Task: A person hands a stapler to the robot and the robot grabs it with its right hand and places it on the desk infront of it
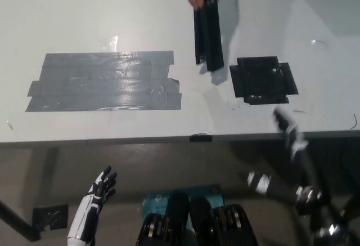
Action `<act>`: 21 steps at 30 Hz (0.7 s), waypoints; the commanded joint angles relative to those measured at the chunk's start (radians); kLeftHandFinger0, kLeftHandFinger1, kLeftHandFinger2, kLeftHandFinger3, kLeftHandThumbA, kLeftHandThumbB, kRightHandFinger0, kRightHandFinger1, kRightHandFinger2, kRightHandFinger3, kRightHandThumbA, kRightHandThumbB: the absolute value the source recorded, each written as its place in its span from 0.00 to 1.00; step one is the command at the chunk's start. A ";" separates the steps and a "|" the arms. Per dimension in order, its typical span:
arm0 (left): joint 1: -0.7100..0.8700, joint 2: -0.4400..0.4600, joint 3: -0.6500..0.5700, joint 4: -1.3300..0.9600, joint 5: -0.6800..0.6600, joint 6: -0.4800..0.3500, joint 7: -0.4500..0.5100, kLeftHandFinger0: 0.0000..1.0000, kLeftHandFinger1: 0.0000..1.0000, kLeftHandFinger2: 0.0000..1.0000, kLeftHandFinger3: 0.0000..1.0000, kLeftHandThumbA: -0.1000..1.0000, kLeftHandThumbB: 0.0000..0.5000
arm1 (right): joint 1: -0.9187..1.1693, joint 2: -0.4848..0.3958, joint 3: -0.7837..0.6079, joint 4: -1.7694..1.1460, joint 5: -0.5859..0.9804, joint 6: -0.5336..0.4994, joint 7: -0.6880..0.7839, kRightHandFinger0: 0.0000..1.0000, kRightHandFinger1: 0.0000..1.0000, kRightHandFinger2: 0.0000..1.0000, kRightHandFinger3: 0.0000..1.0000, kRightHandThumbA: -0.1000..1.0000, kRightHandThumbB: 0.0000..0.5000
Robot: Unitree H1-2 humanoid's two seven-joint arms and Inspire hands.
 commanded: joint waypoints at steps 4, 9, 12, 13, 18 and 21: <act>-0.009 0.011 -0.005 -0.016 0.006 -0.043 -0.011 1.00 1.00 1.00 1.00 1.00 0.78 | -0.204 -0.004 -0.065 0.048 -0.006 0.099 -0.022 1.00 1.00 1.00 1.00 1.00 0.33; -0.015 0.012 -0.006 -0.022 0.005 -0.034 -0.014 1.00 1.00 1.00 1.00 1.00 0.77 | -0.325 -0.002 -0.087 0.184 0.005 0.158 -0.022 1.00 1.00 1.00 1.00 1.00 0.41; -0.017 0.014 -0.006 -0.023 0.009 -0.037 -0.013 1.00 1.00 1.00 1.00 1.00 0.79 | -0.429 -0.002 -0.096 0.330 0.000 0.154 -0.041 1.00 1.00 1.00 1.00 1.00 0.45; -0.018 0.014 -0.007 -0.023 0.012 -0.038 -0.012 1.00 1.00 1.00 1.00 1.00 0.79 | -0.452 -0.002 -0.100 0.360 0.007 0.156 -0.041 1.00 1.00 1.00 1.00 1.00 0.45; -0.025 0.014 -0.007 -0.032 0.014 -0.027 -0.013 1.00 1.00 1.00 1.00 1.00 0.79 | -0.562 0.016 -0.113 0.505 0.031 0.181 -0.046 1.00 1.00 1.00 1.00 1.00 0.55; -0.028 0.015 -0.008 -0.035 0.016 -0.023 -0.014 1.00 1.00 1.00 1.00 1.00 0.81 | -0.598 0.028 -0.104 0.559 0.022 0.202 -0.046 1.00 1.00 1.00 1.00 1.00 0.62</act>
